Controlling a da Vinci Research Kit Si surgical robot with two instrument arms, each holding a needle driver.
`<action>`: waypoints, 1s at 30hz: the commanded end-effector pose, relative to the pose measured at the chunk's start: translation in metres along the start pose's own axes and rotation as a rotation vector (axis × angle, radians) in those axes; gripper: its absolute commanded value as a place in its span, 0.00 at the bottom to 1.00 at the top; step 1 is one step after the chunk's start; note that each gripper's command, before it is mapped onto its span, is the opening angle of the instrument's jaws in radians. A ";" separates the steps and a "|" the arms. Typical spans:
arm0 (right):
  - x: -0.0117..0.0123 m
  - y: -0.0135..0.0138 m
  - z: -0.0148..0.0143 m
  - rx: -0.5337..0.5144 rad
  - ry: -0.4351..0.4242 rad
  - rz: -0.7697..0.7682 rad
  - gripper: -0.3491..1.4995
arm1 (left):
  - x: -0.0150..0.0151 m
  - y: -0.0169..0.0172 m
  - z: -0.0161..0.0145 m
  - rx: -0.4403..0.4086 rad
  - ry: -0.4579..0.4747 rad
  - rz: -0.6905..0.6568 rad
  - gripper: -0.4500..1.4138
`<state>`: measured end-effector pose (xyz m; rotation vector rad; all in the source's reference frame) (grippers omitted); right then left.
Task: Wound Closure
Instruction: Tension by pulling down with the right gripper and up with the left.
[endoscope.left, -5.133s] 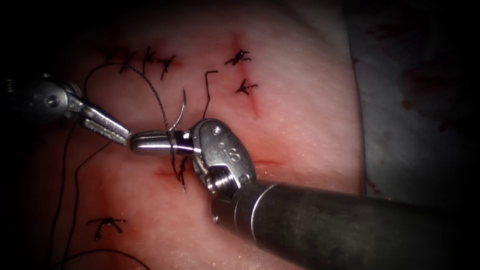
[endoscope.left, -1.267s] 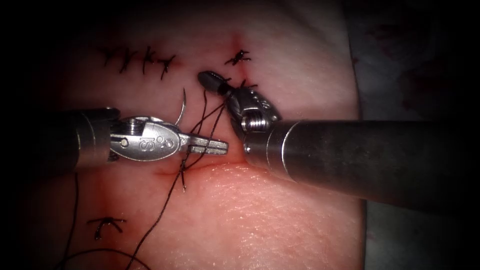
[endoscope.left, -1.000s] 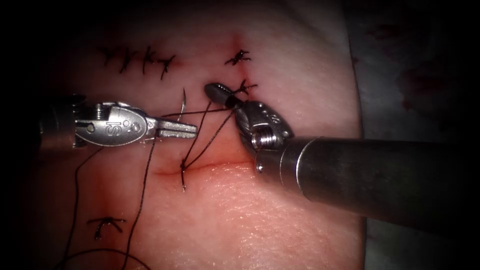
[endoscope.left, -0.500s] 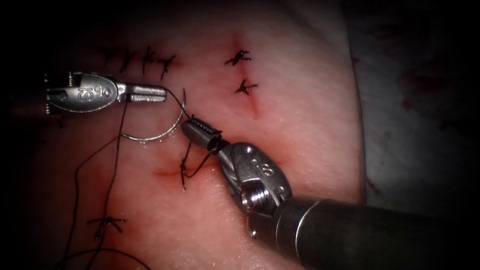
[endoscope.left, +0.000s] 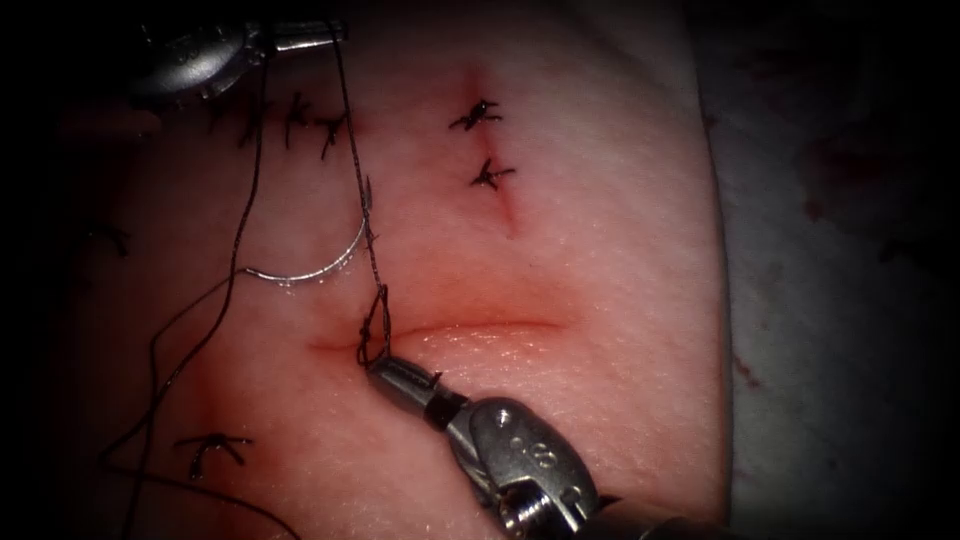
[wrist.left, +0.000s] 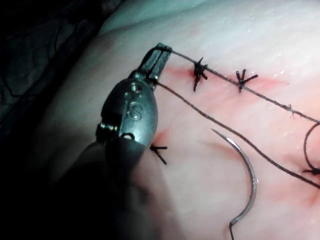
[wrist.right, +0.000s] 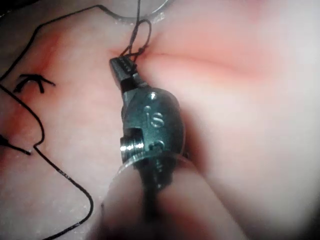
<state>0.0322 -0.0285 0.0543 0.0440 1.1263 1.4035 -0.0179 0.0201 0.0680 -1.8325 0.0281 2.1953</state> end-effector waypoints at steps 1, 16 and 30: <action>-0.0009 -0.0006 0.0000 0.006 -0.002 -0.004 0.00 | -0.0006 -0.0007 0.0007 0.013 -0.014 0.003 0.00; -0.0024 -0.0040 -0.0037 0.049 -0.009 -0.019 0.00 | -0.0054 -0.0060 0.0001 0.194 -0.292 0.179 0.00; -0.0027 -0.0045 -0.0052 0.043 -0.014 -0.025 0.00 | -0.0135 -0.0069 0.0019 0.280 -0.436 0.315 0.00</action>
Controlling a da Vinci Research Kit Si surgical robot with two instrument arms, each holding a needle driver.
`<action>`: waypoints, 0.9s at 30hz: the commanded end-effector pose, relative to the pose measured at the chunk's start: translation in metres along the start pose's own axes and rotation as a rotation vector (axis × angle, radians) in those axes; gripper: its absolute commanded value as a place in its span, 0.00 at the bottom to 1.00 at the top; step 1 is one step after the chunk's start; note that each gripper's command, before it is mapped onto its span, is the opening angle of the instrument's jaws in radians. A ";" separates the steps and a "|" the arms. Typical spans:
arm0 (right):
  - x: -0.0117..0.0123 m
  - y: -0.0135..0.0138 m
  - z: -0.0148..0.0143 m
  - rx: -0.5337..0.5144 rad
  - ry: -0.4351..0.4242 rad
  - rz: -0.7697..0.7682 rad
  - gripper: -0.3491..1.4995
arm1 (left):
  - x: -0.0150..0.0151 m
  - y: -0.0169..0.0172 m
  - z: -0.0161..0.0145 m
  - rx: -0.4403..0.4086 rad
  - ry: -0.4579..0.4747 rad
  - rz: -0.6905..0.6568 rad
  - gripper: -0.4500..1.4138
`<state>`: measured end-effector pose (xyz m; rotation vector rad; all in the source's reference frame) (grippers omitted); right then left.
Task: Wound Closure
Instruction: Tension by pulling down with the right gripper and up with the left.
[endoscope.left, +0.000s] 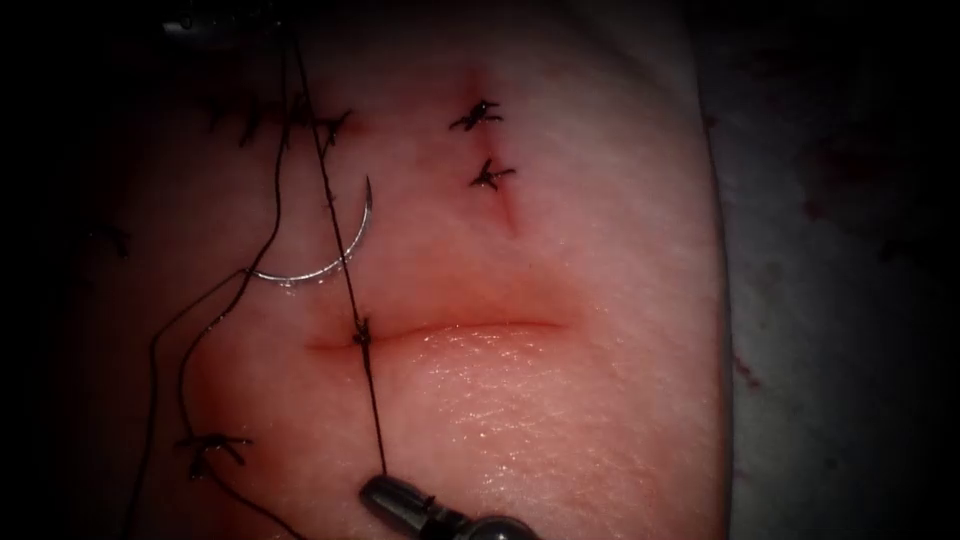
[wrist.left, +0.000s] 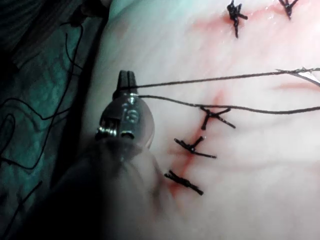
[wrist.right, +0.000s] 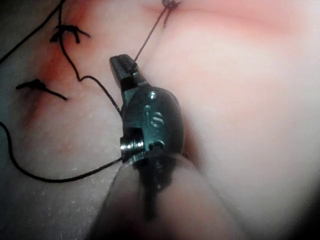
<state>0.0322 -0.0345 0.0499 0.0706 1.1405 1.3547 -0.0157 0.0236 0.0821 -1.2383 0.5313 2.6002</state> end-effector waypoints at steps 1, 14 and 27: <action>-0.0005 -0.0002 0.0005 -0.001 0.001 0.000 0.00 | -0.0004 -0.0002 0.0012 0.007 -0.004 0.010 0.00; -0.0023 0.0008 -0.0001 -0.025 -0.031 -0.023 0.00 | -0.0029 0.0037 0.0059 0.054 -0.041 0.131 0.00; -0.0061 -0.0017 -0.0022 -0.008 -0.030 -0.052 0.00 | -0.0006 -0.0023 0.0053 0.169 -0.112 0.364 0.00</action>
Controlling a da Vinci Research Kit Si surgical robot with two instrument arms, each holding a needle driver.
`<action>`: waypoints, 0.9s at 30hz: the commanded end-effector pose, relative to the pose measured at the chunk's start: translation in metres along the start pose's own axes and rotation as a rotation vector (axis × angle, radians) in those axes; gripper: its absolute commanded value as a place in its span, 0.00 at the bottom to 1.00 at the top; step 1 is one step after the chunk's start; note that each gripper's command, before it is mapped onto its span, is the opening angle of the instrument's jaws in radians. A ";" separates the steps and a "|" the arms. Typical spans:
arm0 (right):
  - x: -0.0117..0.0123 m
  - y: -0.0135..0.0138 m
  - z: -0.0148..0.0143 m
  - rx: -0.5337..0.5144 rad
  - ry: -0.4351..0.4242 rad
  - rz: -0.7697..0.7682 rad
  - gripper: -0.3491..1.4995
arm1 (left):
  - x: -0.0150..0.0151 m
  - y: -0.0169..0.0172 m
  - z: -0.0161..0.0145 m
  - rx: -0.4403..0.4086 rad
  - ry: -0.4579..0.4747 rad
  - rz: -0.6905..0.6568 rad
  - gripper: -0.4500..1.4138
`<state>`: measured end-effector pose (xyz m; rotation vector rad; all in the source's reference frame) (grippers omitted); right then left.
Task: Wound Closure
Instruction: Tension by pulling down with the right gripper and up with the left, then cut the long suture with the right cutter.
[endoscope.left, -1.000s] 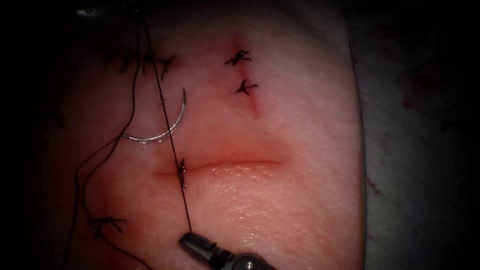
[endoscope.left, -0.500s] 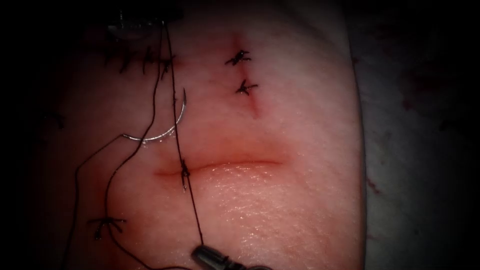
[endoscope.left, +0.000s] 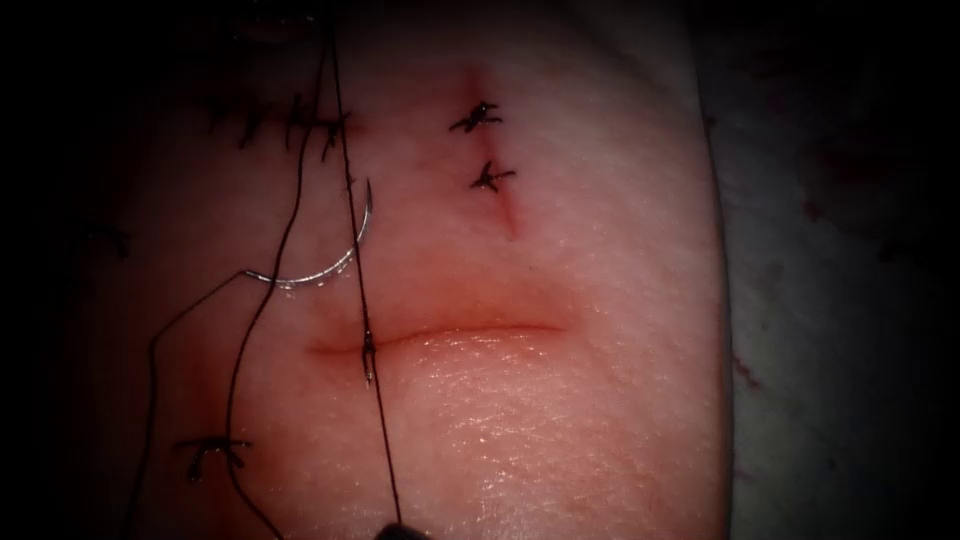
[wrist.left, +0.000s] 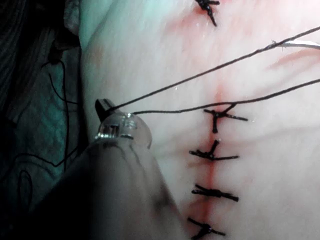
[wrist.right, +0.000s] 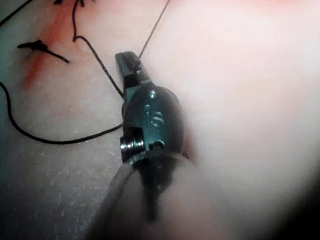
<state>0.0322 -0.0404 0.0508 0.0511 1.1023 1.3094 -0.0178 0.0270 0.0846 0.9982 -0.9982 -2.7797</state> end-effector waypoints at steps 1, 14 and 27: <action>-0.0012 -0.0006 0.0005 0.004 0.001 -0.001 0.00 | -0.0001 -0.0008 0.0011 0.002 -0.008 0.008 0.00; -0.0018 -0.0012 0.0009 0.019 0.003 0.012 0.00 | -0.0009 -0.0005 0.0015 0.015 0.021 0.030 0.00; 0.0049 0.0021 0.0002 0.149 0.062 0.087 0.82 | 0.0047 0.0003 -0.0085 -0.174 0.305 -0.205 0.00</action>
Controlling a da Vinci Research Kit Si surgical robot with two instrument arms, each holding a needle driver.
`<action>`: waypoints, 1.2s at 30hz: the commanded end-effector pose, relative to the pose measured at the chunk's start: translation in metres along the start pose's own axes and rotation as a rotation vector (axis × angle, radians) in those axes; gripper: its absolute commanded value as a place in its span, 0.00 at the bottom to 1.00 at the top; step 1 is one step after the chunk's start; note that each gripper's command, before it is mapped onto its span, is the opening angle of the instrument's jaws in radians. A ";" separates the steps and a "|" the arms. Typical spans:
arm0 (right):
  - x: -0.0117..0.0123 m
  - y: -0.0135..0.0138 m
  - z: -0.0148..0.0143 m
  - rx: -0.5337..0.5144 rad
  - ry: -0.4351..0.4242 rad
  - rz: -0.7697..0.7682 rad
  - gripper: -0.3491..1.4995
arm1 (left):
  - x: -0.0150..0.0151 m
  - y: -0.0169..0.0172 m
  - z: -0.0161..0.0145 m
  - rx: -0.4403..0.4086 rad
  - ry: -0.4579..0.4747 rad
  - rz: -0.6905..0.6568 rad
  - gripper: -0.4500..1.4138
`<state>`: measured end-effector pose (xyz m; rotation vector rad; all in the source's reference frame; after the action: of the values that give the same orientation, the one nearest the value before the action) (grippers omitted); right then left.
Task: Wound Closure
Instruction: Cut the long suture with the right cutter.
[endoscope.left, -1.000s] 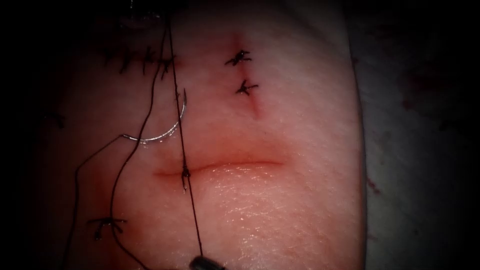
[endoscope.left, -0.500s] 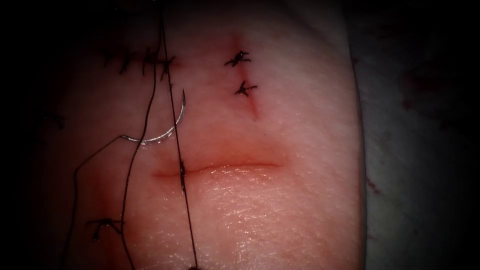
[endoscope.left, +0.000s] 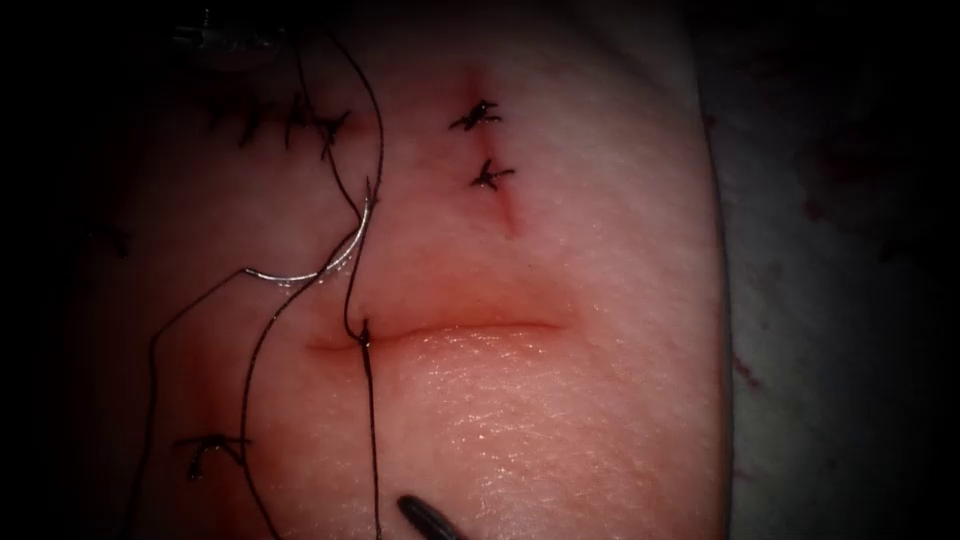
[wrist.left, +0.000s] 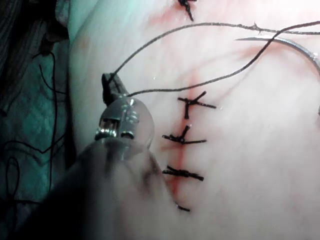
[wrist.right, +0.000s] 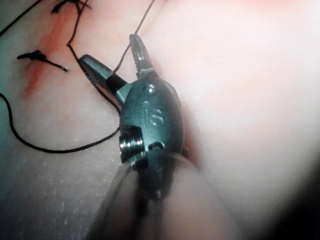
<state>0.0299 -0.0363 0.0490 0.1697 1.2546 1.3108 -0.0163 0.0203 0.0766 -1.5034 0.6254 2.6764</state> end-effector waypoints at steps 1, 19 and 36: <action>0.0010 0.0002 0.0002 0.008 0.005 -0.003 0.82 | 0.0009 -0.0003 -0.0004 -0.013 0.021 -0.019 0.00; 0.0079 0.0048 0.0023 0.010 -0.016 -0.135 0.59 | 0.0202 -0.0037 -0.0203 -0.183 0.137 -0.156 0.00; 0.0069 0.0040 0.0141 -0.076 -0.165 -0.390 0.83 | 0.0267 -0.0014 -0.0215 -0.197 0.177 -0.130 0.00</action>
<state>0.0353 -0.0226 0.0531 -0.0189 1.0239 0.9852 -0.0124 0.0086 0.0435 -1.7734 0.2573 2.5910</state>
